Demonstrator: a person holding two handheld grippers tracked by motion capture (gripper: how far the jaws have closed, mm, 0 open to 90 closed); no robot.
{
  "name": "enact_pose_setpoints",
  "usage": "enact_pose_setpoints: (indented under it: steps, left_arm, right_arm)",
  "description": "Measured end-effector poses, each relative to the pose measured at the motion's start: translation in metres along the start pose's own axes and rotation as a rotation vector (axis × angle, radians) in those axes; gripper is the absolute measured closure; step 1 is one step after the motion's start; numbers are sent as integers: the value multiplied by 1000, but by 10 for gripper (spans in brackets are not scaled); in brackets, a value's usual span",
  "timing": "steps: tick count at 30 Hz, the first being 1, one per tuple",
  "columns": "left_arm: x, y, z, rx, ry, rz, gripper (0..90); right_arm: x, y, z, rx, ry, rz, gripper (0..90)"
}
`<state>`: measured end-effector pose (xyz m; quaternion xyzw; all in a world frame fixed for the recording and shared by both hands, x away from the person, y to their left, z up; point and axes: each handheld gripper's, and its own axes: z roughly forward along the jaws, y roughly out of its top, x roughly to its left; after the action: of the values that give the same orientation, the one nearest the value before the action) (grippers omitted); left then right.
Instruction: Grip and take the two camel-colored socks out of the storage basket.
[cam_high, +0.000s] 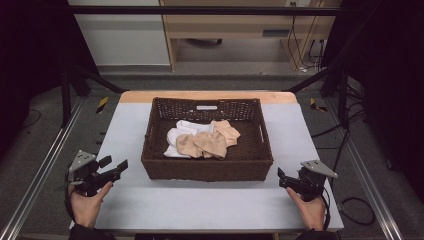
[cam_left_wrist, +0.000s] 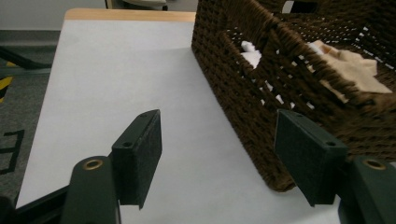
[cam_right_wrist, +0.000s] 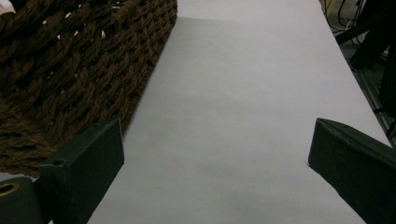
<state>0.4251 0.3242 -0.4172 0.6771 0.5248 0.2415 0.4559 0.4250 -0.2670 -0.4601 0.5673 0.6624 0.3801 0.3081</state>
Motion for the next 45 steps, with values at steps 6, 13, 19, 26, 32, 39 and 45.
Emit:
enact_pose_setpoints:
  steps: [6,13,19,26,32,39,45]
  left_arm:
    - [-10,11,-2,-20,-21,14,351]
    - [-21,34,-8,-71,-40,36,355]
    - [-32,50,-7,-96,-51,56,355]
    - [-41,55,-1,-98,-67,66,378]
    - [-47,63,2,-109,-76,71,414]
    - [-59,76,11,-109,-88,94,435]
    - [-72,88,22,-114,-116,99,436]
  right_arm:
    - [1,-1,2,0,-10,-16,32]
    - [2,0,2,-4,-10,-25,35]
    - [-1,1,0,-9,-15,-18,35]
    - [-4,1,-3,-13,-21,-15,36]
    - [-3,1,-3,-17,-22,-20,35]
    - [-3,2,-2,-20,-24,-17,33]
    - [-2,2,-3,-24,-23,-21,35]
